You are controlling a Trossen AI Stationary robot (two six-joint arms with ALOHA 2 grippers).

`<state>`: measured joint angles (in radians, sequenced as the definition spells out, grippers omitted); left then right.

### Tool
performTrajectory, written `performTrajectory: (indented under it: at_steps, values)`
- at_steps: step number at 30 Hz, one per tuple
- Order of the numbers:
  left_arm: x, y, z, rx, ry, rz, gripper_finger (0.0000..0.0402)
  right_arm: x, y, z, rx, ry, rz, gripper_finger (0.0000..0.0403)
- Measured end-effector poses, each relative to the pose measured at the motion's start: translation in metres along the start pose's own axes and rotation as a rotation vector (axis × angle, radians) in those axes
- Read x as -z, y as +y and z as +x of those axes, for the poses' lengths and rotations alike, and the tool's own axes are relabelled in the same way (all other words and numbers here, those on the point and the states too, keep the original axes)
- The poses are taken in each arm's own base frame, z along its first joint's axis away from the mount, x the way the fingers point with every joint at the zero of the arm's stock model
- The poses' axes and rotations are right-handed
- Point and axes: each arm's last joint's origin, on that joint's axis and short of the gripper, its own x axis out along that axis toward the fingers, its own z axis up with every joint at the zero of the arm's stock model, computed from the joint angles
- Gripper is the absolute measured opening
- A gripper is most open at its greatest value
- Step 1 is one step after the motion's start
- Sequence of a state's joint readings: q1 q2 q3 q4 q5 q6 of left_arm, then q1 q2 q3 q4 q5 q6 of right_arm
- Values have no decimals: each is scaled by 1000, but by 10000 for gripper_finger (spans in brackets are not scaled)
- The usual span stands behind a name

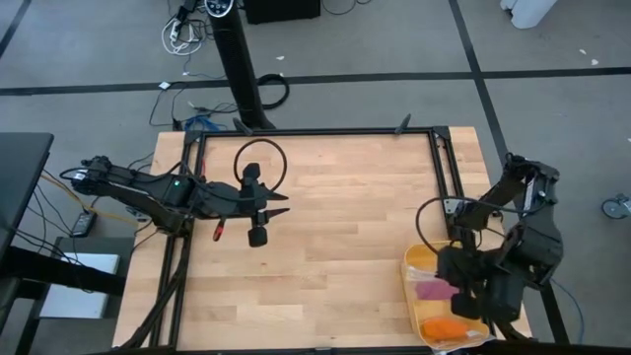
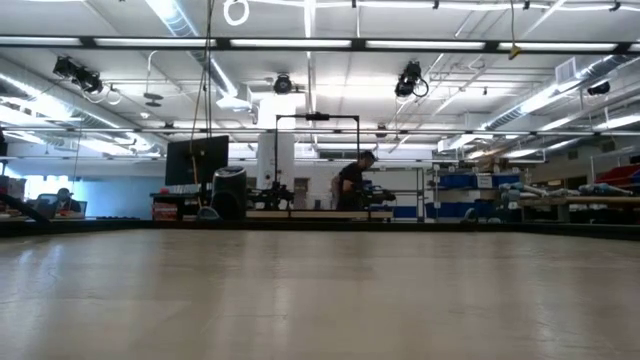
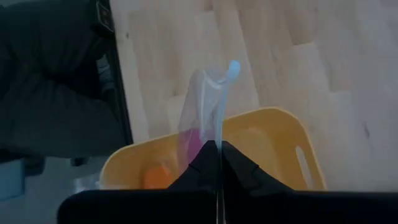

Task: Roll bandage
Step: Put the transparent zip bag in the yellow bin

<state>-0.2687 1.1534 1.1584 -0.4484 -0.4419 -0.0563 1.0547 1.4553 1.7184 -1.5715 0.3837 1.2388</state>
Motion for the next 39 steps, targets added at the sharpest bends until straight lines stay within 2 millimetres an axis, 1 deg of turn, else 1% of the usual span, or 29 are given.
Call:
performTrajectory:
  at_steps: [3, 5, 10, 15, 17, 20, 25, 27, 31, 34, 39]
  values:
    - [1, 0, 0, 0, 8, -4, 129, 3, 1, -1, -8, 11, 16, 0]
    - [2, 0, 0, -1, 22, -9, 129, 3, 4, 2, 1, 17, 17, 0]
    - [3, 0, 0, -1, 26, -18, 129, 9, 11, 19, 44, 98, 13, 0]
    - [3, 0, 0, 0, 27, -21, 129, 22, 15, 38, 63, 147, 40, 0]
    - [3, 0, 0, -1, 28, -21, 129, 28, 19, 40, 51, 149, 34, 0]
    - [4, 0, 0, -1, 35, -17, 129, 40, 21, 38, 48, 149, 46, 0]
    - [6, 0, 0, -3, 60, -25, 129, 59, 22, 28, 68, 42, 62, 0]
    - [8, 0, 0, -5, 77, -19, 129, 66, 22, 28, 72, -14, 55, 0]
    - [9, 0, 0, -7, 88, -37, 129, 79, 22, 43, 91, -42, 56, 0]
    - [9, 0, 0, -7, 88, -41, 129, 84, 29, 56, 33, -71, 45, 0]
    - [9, 0, 0, -7, 88, -41, 129, 95, 36, 60, -47, -196, 8, 0]
